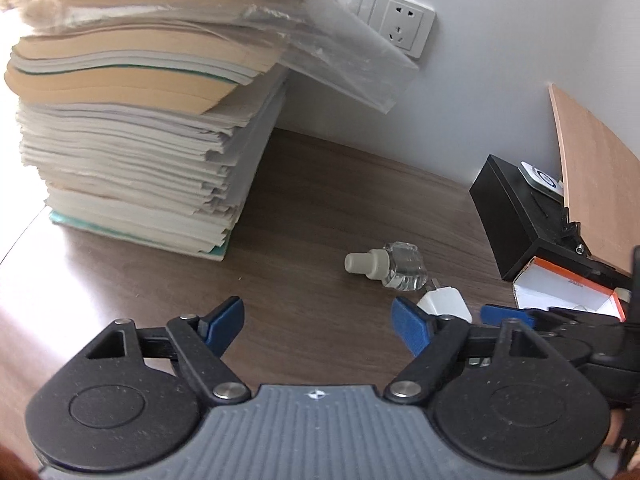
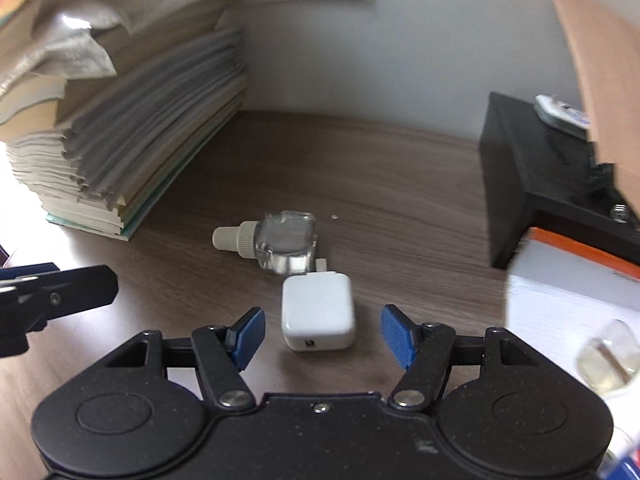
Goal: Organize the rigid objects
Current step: 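Move the left tool to the clear bottle while the right tool approaches the white charger, then grasp the clear refill bottle with the left tool while the right tool grasps the white charger, then carry the clear bottle and white charger over the tray with both tools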
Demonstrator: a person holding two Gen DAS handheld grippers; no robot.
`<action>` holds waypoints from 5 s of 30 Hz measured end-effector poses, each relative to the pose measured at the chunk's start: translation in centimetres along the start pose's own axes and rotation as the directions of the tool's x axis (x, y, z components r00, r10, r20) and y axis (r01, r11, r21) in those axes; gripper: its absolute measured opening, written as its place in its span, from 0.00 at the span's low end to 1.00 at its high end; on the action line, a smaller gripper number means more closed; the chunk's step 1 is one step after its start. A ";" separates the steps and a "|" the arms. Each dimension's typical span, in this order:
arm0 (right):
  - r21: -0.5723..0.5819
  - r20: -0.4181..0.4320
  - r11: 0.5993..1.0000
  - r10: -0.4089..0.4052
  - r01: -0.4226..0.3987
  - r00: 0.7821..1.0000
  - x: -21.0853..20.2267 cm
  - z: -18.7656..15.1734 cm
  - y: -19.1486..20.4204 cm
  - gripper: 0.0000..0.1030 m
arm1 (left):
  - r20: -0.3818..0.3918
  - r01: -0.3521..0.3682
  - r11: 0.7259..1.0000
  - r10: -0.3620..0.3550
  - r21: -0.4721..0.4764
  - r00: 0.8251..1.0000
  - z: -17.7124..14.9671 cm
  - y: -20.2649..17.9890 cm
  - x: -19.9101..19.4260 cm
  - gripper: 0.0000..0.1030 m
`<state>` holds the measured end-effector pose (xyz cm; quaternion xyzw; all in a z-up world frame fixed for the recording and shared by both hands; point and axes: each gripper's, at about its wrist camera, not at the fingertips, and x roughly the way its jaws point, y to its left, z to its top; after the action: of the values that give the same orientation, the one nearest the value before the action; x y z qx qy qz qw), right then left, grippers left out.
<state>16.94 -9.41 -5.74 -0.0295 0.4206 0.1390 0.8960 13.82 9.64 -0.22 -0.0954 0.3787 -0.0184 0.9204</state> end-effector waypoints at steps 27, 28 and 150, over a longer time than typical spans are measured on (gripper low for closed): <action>0.182 0.065 0.980 -0.099 0.086 0.993 -4.7 -2.3 -3.6 0.49 | -0.003 -0.077 0.995 0.078 0.057 0.997 0.4 -6.4 11.1 1.00; 0.184 0.067 0.980 -0.094 0.081 0.993 -4.9 -2.4 -3.6 0.49 | 0.009 -0.086 0.994 0.085 0.062 0.996 0.3 -6.6 11.2 1.00; 0.253 0.270 0.962 -0.174 0.105 0.947 -25.9 -14.9 -20.9 0.50 | 0.044 0.096 0.972 -0.108 0.215 0.993 -10.3 -27.1 -7.2 0.79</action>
<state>-4.14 -37.82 3.05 0.0675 0.2952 0.0270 0.9527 2.52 -17.85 2.76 -0.0165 0.3434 -0.1034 0.9333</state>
